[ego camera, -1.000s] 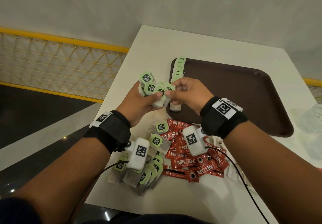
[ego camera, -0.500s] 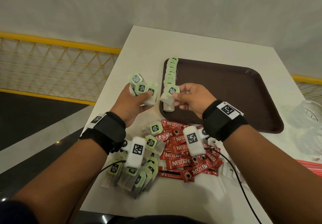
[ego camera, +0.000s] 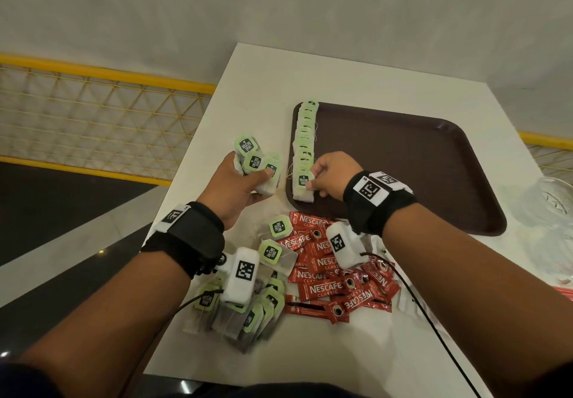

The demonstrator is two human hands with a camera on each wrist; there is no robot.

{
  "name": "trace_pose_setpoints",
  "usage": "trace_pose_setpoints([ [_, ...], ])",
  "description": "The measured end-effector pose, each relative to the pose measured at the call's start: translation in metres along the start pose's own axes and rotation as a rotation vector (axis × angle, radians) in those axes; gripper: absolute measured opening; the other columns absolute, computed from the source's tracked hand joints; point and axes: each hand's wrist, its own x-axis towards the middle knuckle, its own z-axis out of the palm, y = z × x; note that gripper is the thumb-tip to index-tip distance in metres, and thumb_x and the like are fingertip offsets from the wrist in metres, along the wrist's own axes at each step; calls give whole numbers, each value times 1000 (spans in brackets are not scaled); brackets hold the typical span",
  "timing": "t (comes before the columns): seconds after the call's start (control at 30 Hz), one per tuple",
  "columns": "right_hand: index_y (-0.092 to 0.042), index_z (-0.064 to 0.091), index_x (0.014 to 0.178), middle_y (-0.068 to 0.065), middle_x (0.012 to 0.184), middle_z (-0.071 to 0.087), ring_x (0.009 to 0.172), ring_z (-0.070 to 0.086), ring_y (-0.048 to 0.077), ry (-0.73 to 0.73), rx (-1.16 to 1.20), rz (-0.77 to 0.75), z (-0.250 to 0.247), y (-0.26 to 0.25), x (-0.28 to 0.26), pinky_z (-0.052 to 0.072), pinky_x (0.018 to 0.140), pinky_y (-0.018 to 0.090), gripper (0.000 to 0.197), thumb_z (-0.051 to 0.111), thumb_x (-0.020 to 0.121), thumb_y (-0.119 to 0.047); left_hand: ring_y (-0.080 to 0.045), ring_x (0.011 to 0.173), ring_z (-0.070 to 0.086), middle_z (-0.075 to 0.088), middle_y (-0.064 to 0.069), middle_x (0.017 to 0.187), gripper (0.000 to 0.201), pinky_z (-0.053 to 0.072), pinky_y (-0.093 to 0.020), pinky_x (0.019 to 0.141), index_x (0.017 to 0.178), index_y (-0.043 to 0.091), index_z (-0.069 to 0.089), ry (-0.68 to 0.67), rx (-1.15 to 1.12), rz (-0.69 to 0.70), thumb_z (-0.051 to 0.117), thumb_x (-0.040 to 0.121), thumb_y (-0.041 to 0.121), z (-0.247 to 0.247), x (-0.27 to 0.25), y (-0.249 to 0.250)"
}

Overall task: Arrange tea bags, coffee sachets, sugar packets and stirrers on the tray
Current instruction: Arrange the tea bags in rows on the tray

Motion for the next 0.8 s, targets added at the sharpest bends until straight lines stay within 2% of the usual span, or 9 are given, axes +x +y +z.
trace_pose_setpoints([
  [0.2, -16, 58, 86, 5, 94, 72, 82, 72, 25, 17, -14, 19, 0, -2, 5, 57, 82, 40, 20, 77, 80, -18, -30, 110, 67, 68, -14, 121, 43, 57, -30, 69, 131, 5, 48, -11, 5, -5, 64, 92, 2, -2, 0, 1],
  [0.27, -16, 55, 86, 5, 95, 70, 82, 70, 25, 28, 1, 29, 1, -1, 6, 58, 80, 40, 24, 78, 79, -18, -30, 110, 67, 68, -14, 121, 43, 57, -30, 69, 131, 6, 48, -19, 12, -9, 64, 92, 2, -1, 0, 1],
  [0.37, -17, 54, 86, 5, 95, 68, 83, 66, 24, 113, 16, -2, 0, 0, 5, 56, 81, 41, 25, 78, 79, -23, -30, 108, 68, 69, -14, 119, 40, 58, -32, 71, 129, 6, 49, -34, 17, -10, 64, 92, 1, 0, 0, 0],
  [0.47, -18, 59, 85, 1, 89, 65, 80, 62, 16, 132, 123, -106, -5, -9, -6, 53, 75, 33, 18, 70, 86, -32, -29, 106, 68, 69, -14, 117, 36, 59, -35, 75, 126, 8, 52, -77, 19, -1, 62, 93, 0, 3, 0, 0],
  [0.53, -21, 63, 85, -4, 85, 64, 76, 60, 10, 47, 240, -165, -6, -16, -15, 48, 67, 24, 15, 69, 87, -35, -25, 103, 68, 70, -13, 115, 30, 59, -40, 81, 121, 12, 55, -125, 18, 8, 60, 93, 0, 6, -1, 2],
  [0.6, -18, 64, 91, 0, 85, 67, 74, 63, 11, -9, 310, -187, -4, -20, -19, 46, 63, 22, 15, 71, 86, -31, -25, 104, 68, 69, -14, 118, 32, 57, -43, 85, 124, 10, 54, -168, 11, 10, 59, 94, 0, 10, -1, 3],
  [0.67, -16, 63, 90, 3, 83, 67, 71, 63, 11, 10, 352, -188, -2, -19, -19, 47, 60, 20, 16, 74, 84, -25, -22, 102, 69, 70, -11, 116, 31, 58, -39, 81, 125, 10, 54, -191, 6, 13, 57, 95, 0, 13, -3, 4],
  [0.73, -16, 62, 85, 3, 78, 67, 65, 63, 9, 30, 420, -184, -1, -16, -19, 47, 54, 17, 15, 76, 83, -21, -20, 99, 70, 72, -5, 109, 28, 58, -35, 76, 117, 16, 57, -193, -5, 14, 55, 96, -2, 15, -5, 4],
  [0.8, -15, 63, 83, 2, 74, 68, 62, 64, 9, 14, 526, -164, 0, -15, -21, 47, 51, 16, 13, 75, 83, -19, -22, 99, 70, 73, -4, 108, 28, 58, -36, 76, 113, 19, 58, -198, -15, 13, 54, 96, -3, 15, -6, 5],
])
